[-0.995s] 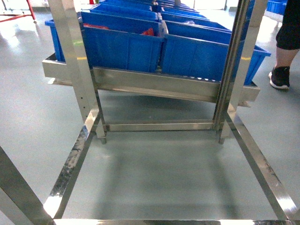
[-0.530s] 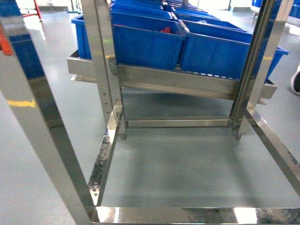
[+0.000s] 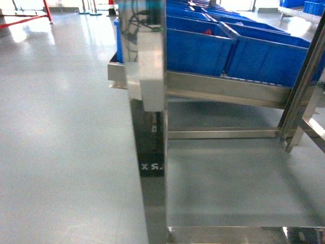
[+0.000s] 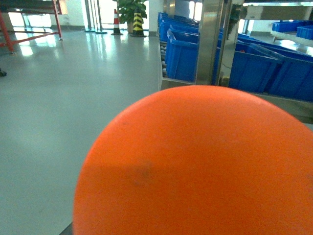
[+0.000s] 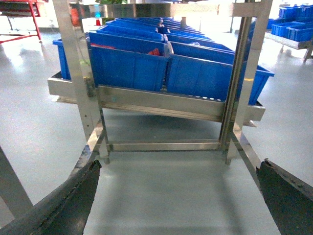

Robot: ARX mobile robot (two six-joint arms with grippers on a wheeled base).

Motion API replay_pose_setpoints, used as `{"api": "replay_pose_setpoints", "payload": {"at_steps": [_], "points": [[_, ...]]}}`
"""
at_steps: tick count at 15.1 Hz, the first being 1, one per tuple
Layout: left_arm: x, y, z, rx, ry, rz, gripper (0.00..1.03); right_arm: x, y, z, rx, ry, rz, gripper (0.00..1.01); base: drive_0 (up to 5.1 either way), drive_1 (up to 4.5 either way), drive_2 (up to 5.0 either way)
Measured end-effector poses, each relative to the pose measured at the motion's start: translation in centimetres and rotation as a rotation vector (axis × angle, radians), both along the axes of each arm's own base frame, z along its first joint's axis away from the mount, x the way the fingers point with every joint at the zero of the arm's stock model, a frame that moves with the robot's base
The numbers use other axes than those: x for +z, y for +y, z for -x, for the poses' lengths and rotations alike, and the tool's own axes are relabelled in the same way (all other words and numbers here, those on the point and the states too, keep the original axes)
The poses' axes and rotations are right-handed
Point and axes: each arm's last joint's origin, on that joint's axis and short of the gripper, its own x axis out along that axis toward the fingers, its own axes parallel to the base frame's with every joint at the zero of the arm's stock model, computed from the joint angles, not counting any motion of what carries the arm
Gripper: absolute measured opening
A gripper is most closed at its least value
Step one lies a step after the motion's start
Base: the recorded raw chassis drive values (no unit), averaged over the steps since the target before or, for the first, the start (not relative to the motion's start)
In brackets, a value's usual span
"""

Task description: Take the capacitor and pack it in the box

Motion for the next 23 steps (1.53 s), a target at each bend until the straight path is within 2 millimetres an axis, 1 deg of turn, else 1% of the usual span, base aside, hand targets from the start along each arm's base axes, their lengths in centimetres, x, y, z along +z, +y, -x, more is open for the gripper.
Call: {"api": "replay_pose_setpoints", "payload": {"at_steps": [23], "points": [[0.01, 0.0, 0.0, 0.0, -0.001, 0.0, 0.44, -0.06, 0.0, 0.0, -0.001, 0.006, 0.0, 0.98, -4.9, 2.43, 2.4]]}}
